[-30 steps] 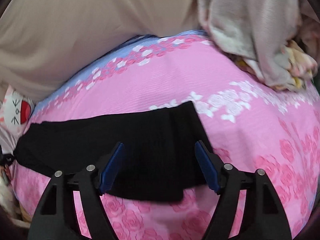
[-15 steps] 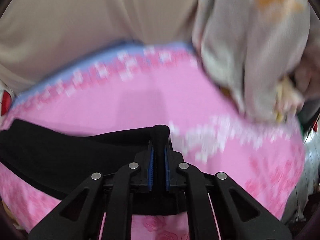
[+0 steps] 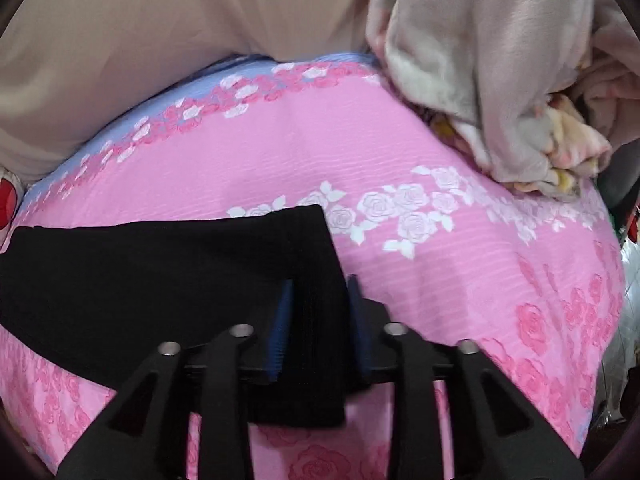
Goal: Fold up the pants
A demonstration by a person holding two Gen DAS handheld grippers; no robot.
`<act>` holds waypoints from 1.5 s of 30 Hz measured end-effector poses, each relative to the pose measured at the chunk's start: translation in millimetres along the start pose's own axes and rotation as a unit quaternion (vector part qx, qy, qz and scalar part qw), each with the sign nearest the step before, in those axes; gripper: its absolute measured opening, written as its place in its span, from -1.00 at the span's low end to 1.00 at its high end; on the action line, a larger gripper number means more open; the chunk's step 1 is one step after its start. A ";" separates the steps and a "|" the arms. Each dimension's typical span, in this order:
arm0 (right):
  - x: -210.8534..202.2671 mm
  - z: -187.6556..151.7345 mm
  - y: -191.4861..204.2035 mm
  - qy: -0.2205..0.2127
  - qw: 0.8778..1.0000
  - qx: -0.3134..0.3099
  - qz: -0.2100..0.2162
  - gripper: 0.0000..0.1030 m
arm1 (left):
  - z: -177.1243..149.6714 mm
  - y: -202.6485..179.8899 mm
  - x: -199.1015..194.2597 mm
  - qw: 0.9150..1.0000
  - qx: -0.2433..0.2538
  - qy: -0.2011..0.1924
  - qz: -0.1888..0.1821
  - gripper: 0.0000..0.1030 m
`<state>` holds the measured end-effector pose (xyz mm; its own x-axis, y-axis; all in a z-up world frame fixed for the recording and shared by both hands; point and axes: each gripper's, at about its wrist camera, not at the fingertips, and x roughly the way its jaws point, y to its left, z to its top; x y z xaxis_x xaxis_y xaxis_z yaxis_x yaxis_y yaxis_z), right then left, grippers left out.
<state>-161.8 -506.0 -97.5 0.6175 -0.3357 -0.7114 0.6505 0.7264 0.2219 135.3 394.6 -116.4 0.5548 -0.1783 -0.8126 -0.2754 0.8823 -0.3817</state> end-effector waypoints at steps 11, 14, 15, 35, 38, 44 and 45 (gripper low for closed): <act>-80.1 17.1 64.4 -0.110 0.991 -0.003 0.078 -0.13 | 43.7 -21.2 -107.9 0.981 0.001 -0.159 0.108 0.13; -66.6 23.1 121.8 -0.094 0.987 -0.040 0.121 -0.14 | 65.6 -69.0 -67.4 0.993 0.034 -0.111 0.027 0.15; -59.5 23.6 146.0 -0.087 0.985 -0.058 0.136 -0.13 | 72.0 -83.5 -44.5 0.995 0.042 -0.086 0.007 0.15; 37.3 -0.1 368.0 0.020 0.950 -0.206 0.234 -0.11 | 29.7 -78.8 23.1 0.985 0.045 -0.088 0.143 0.09; 49.1 3.5 335.0 0.013 0.959 -0.194 0.206 -0.15 | 20.8 -76.5 30.8 0.975 0.064 -0.102 0.185 0.14; 16.7 22.3 183.5 -0.014 0.994 -0.049 0.095 -0.08 | 9.3 -90.2 -5.8 0.979 0.047 -0.123 0.159 0.14; 8.3 24.0 170.9 -0.019 0.994 -0.034 0.099 -0.08 | 7.2 -98.9 -8.0 0.980 0.051 -0.124 0.149 0.26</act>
<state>-34.8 -399.0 -49.6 0.7476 -0.2029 -0.6324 0.4837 0.8189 0.3090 163.7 311.9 -69.0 0.6382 0.1943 -0.7450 -0.3814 0.9203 -0.0867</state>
